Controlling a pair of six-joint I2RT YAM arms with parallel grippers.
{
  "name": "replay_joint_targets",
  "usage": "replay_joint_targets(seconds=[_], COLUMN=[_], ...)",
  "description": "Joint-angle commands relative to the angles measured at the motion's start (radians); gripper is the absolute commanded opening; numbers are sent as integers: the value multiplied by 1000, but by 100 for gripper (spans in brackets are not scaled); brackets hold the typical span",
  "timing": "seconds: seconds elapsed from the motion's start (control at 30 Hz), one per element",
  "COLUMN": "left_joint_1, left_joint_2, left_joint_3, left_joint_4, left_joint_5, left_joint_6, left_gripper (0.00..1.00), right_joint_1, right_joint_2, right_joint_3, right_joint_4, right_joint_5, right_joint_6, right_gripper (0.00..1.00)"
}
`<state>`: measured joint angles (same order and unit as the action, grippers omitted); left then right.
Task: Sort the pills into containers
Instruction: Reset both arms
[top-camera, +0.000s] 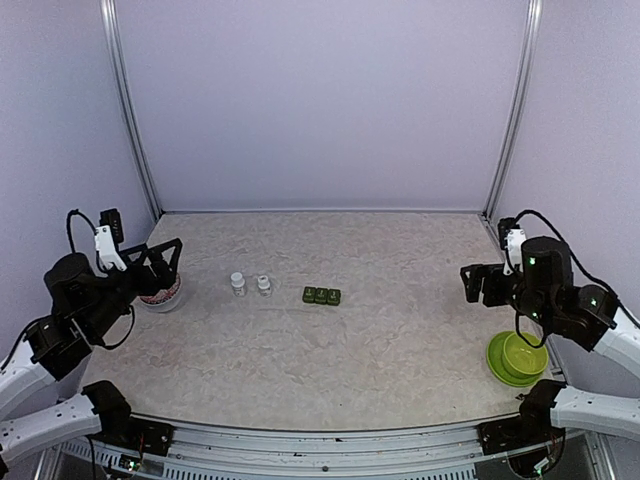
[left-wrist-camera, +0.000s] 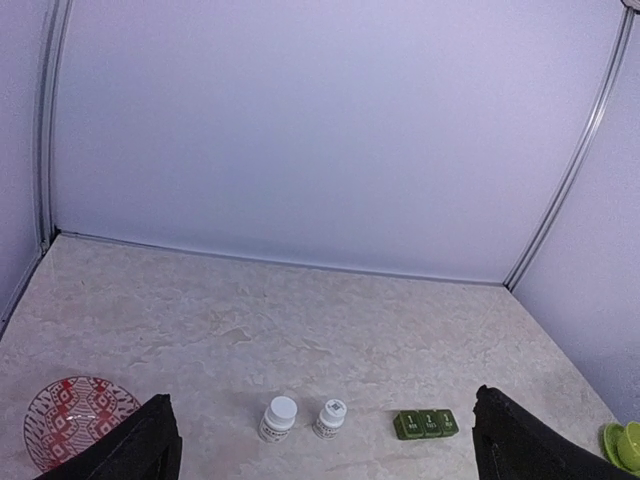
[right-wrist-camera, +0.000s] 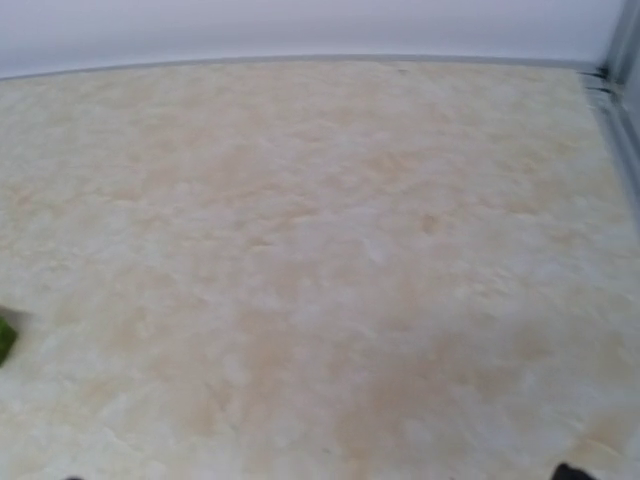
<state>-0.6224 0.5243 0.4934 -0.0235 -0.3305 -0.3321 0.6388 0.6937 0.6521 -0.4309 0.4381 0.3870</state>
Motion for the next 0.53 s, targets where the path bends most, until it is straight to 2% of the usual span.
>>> replay_joint_targets(seconds=[0.0,0.27,0.5], left_joint_1=[19,35,38], left_joint_2=[-85,-69,-83], left_joint_3=[-18,49,78], left_joint_4=[-88,-194,-244], left_joint_5=[-16,-20,-28], left_joint_6=[47,90,98], left_gripper=[99,99,99], right_joint_1=[-8,-8,-8], right_joint_2=[-62,-134,-108], right_joint_3=[61,60,65], right_joint_4=[-128,-103,-115], right_joint_5=[111,127,157], right_joint_6=[34,13,40], right_gripper=[100,100,100])
